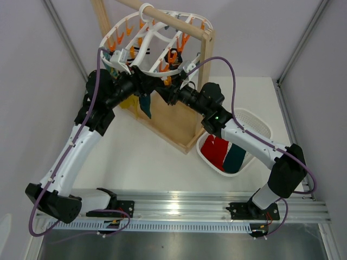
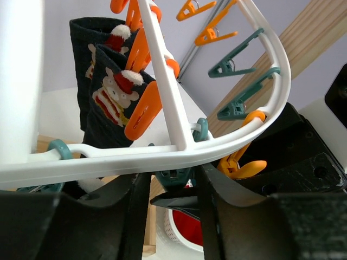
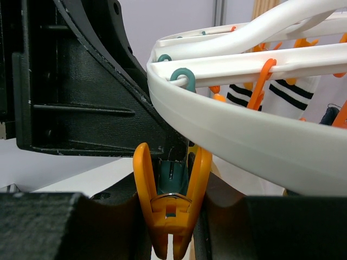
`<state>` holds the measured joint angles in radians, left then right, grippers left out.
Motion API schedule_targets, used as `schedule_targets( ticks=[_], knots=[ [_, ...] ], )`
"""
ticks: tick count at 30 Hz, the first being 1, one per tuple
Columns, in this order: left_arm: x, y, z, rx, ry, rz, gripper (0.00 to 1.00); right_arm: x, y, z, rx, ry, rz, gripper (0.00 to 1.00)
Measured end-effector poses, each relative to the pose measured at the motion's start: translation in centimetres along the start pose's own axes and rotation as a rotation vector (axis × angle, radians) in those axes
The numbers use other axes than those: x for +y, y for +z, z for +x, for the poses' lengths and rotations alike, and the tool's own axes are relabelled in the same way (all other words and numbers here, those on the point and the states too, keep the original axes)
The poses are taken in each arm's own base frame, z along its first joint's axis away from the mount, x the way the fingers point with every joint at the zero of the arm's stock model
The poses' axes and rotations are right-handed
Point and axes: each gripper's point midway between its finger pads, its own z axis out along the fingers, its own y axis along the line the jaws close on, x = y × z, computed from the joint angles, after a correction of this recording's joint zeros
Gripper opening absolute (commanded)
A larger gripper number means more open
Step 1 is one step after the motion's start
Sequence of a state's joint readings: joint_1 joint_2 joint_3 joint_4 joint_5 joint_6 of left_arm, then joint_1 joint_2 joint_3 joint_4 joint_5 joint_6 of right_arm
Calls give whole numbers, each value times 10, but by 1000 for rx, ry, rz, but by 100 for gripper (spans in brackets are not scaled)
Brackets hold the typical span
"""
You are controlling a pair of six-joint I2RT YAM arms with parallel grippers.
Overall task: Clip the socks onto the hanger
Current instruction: Open the clamp at the hanger, then pick up the sock from the bin.
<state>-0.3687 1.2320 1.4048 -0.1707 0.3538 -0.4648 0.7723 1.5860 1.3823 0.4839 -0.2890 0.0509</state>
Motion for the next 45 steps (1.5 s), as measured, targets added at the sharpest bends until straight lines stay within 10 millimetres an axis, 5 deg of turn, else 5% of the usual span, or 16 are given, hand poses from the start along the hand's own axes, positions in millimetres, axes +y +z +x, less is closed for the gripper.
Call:
schedule_targets(
  ticks=[7, 10, 17, 29, 34, 39, 45],
  knots=[
    [0, 2, 2, 6, -7, 1, 18, -2, -1, 3, 13, 2, 14, 20],
    [1, 3, 3, 9, -8, 0, 16, -4, -3, 6, 28, 1, 24, 54],
    [4, 4, 4, 6, 14, -9, 13, -10, -36, 33, 179, 13, 106, 85],
    [32, 11, 17, 0, 78, -97, 18, -16, -125, 16, 314, 49, 318, 89],
    [42, 21, 22, 5, 90, -118, 17, -34, -170, 23, 373, 100, 509, 89],
    [48, 29, 27, 6, 102, -129, 13, -76, -228, 56, 475, 164, 789, 86],
    [50, 29, 27, 2, 114, -143, 10, -126, -322, 126, 641, 297, 1133, 79]
  ],
)
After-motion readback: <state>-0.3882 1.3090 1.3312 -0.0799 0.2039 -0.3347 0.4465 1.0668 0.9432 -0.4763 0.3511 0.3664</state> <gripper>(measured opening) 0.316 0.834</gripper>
